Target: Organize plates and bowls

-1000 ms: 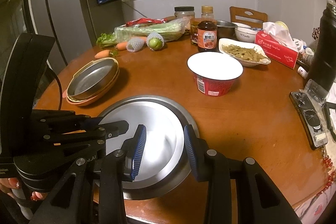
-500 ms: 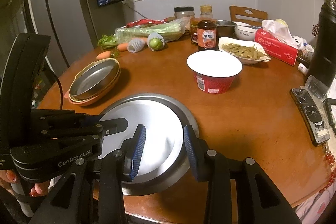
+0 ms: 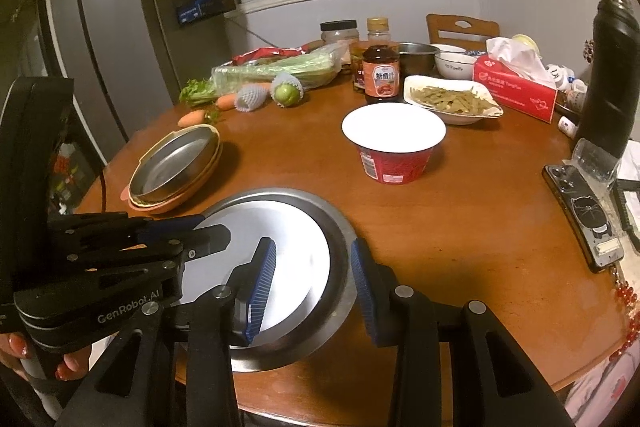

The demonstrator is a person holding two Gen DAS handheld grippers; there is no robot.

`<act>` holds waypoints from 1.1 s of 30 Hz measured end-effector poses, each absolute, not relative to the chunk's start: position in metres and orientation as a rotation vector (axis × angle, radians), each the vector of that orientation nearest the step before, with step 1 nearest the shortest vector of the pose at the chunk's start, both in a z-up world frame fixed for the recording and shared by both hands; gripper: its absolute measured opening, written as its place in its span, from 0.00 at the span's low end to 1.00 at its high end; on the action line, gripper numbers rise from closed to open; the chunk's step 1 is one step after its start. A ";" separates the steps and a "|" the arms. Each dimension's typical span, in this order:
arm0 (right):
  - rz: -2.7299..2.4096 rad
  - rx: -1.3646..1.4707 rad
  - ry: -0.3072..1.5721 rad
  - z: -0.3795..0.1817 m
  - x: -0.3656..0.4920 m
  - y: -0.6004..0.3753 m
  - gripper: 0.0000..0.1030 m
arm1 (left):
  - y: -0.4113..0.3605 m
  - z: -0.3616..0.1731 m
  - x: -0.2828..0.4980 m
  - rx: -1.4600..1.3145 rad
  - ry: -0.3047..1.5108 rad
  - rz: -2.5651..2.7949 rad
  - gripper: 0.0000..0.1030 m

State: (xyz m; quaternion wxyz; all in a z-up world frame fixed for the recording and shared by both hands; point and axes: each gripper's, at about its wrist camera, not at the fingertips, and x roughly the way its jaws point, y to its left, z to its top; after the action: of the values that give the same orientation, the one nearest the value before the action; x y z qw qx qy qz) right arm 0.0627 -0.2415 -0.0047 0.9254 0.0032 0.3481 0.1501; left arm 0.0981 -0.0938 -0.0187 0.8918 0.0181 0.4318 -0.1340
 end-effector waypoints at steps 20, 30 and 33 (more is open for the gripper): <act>0.262 0.049 0.714 -0.008 0.073 -0.261 0.47 | -0.108 -0.010 0.106 0.055 0.868 -0.310 0.34; 0.218 0.085 0.730 -0.015 0.087 -0.276 0.48 | -0.113 -0.003 0.121 0.056 0.856 -0.353 0.35; 0.200 0.091 0.725 -0.013 0.093 -0.281 0.48 | -0.114 0.001 0.125 0.059 0.845 -0.364 0.35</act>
State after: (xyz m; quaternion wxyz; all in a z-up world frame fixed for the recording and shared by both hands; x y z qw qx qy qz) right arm 0.0929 -0.2808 -0.0126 0.9291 0.0444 0.3539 0.0979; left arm 0.1251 -0.1142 0.0013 0.8957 0.0282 0.4075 -0.1754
